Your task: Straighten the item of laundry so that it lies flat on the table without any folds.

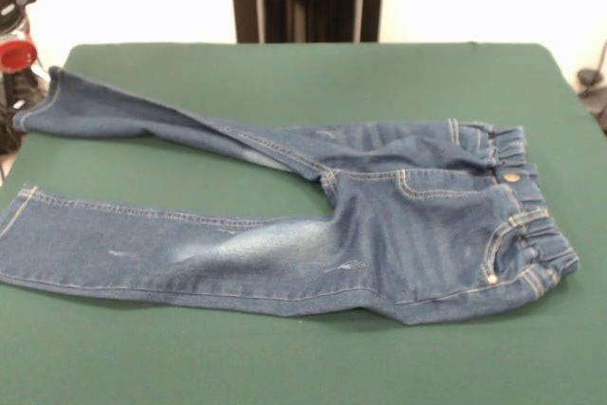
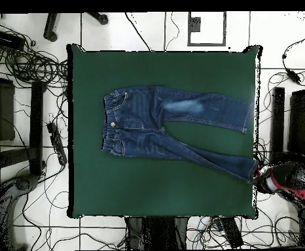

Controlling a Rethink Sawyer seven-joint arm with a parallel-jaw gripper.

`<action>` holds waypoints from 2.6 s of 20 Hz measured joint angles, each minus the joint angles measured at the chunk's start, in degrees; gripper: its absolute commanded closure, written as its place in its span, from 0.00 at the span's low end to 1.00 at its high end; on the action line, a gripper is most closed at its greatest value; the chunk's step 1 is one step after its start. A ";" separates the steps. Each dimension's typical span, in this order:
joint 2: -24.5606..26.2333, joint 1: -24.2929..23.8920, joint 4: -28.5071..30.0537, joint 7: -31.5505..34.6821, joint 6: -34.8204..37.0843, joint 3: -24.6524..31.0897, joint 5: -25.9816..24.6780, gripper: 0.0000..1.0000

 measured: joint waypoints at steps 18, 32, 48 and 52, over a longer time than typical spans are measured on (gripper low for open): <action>0.45 -1.04 3.00 0.00 -7.31 1.44 -0.01 1.00; 0.83 -1.18 2.99 0.00 -8.09 1.53 0.00 1.00; 0.33 -2.67 3.81 0.00 -11.77 2.69 -0.01 1.00; 0.18 -3.18 4.70 0.00 -17.36 3.43 0.00 1.00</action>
